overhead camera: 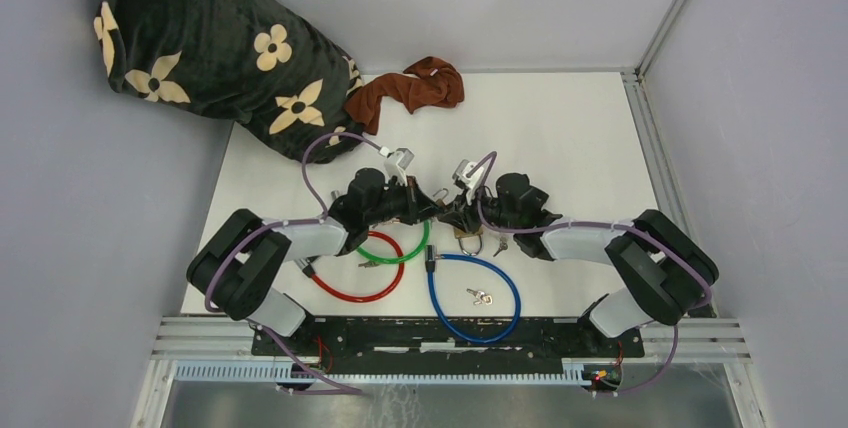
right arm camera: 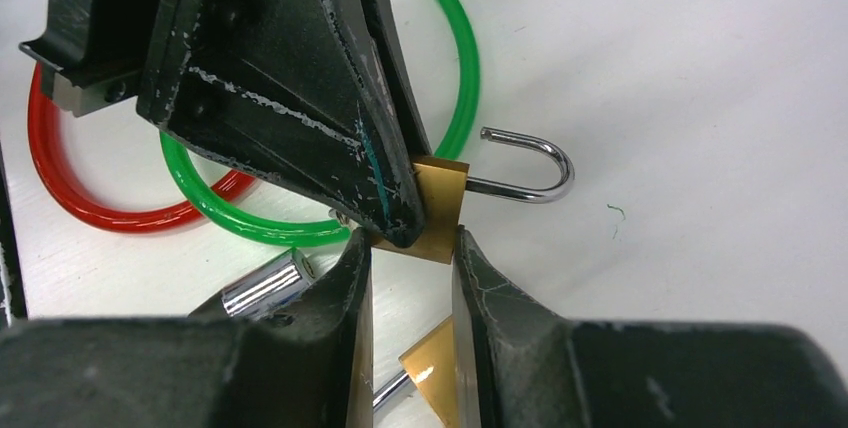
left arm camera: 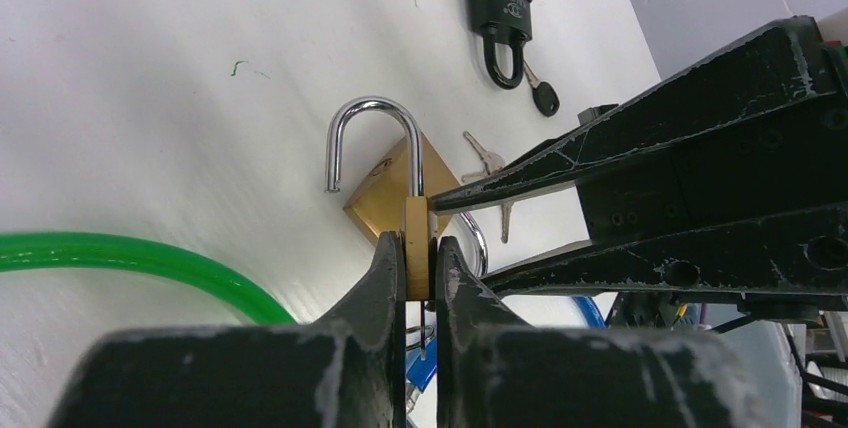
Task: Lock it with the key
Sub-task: Lock the lock.
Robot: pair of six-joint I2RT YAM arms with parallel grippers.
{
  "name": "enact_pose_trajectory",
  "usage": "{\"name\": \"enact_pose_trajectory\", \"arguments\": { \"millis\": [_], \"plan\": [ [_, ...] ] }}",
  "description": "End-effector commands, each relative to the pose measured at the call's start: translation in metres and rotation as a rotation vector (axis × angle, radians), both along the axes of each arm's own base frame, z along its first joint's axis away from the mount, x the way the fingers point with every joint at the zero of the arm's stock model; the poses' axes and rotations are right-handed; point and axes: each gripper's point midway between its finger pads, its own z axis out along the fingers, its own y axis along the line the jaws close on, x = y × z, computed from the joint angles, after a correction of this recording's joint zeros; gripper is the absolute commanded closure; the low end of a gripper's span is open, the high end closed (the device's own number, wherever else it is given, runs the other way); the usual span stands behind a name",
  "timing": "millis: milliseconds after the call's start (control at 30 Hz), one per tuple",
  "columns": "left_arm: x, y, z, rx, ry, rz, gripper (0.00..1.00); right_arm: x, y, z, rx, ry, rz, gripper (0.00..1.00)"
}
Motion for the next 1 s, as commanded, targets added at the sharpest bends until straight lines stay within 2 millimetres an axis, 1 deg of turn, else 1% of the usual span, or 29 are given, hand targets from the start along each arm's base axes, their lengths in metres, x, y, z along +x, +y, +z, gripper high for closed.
{"name": "enact_pose_trajectory", "arguments": {
  "millis": [0, 33, 67, 100, 133, 167, 233, 267, 333, 400, 467, 500, 533, 667, 733, 833, 900, 967],
  "plan": [
    [0.001, -0.011, 0.026, -0.033, -0.107, -0.064, 0.98, -0.013, 0.014, 0.046, 0.1, -0.16, 0.137, 0.84],
    [0.0, -0.009, 0.027, -0.021, -0.135, -0.074, 0.98, -0.018, 0.012, 0.046, 0.087, -0.176, 0.164, 0.69],
    [-0.003, -0.007, 0.027, -0.003, -0.175, -0.098, 0.98, -0.022, 0.008, 0.045, 0.062, -0.185, 0.184, 0.58],
    [-0.008, -0.004, 0.027, 0.016, -0.221, -0.131, 0.98, -0.025, 0.003, 0.042, 0.027, -0.205, 0.2, 0.43],
    [-0.014, -0.002, 0.028, 0.035, -0.279, -0.176, 0.98, -0.027, -0.005, 0.039, -0.014, -0.219, 0.207, 0.35],
    [-0.019, 0.001, 0.031, 0.049, -0.332, -0.205, 0.98, -0.03, -0.012, 0.036, -0.045, -0.227, 0.215, 0.32],
    [-0.027, 0.007, 0.036, 0.093, -0.468, -0.284, 0.98, -0.04, -0.025, 0.041, -0.079, -0.254, 0.257, 0.31],
    [-0.034, 0.008, 0.041, 0.102, -0.524, -0.324, 0.98, -0.046, -0.029, 0.045, -0.087, -0.278, 0.292, 0.31],
    [-0.049, 0.012, 0.048, 0.118, -0.628, -0.425, 0.98, -0.06, -0.032, 0.056, -0.087, -0.336, 0.37, 0.3],
    [-0.07, 0.016, 0.052, 0.132, -0.704, -0.55, 0.98, -0.071, -0.032, 0.07, -0.062, -0.394, 0.428, 0.3],
    [-0.091, 0.022, 0.053, 0.155, -0.781, -0.687, 0.98, -0.076, -0.03, 0.081, -0.03, -0.414, 0.448, 0.29],
    [-0.097, 0.025, 0.054, 0.177, -0.806, -0.723, 0.98, -0.078, -0.028, 0.086, -0.023, -0.421, 0.455, 0.29],
    [-0.103, 0.03, 0.053, 0.196, -0.794, -0.744, 0.98, -0.081, -0.026, 0.089, -0.02, -0.432, 0.473, 0.29],
    [-0.112, 0.036, 0.067, 0.204, -0.837, -0.764, 0.98, -0.104, -0.009, 0.113, 0.002, -0.598, 0.556, 0.29],
    [-0.116, 0.035, 0.074, 0.176, -0.846, -0.765, 0.98, -0.114, 0.0, 0.12, -0.001, -0.663, 0.589, 0.28],
    [-0.122, 0.032, 0.085, 0.132, -0.832, -0.755, 0.98, -0.117, 0.012, 0.112, -0.05, -0.658, 0.628, 0.3],
    [-0.126, 0.031, 0.09, 0.115, -0.83, -0.755, 0.98, -0.115, 0.017, 0.104, -0.09, -0.638, 0.639, 0.35],
    [-0.126, 0.03, 0.094, 0.103, -0.824, -0.747, 0.98, -0.109, 0.019, 0.097, -0.124, -0.616, 0.625, 0.4]
  ]
}}
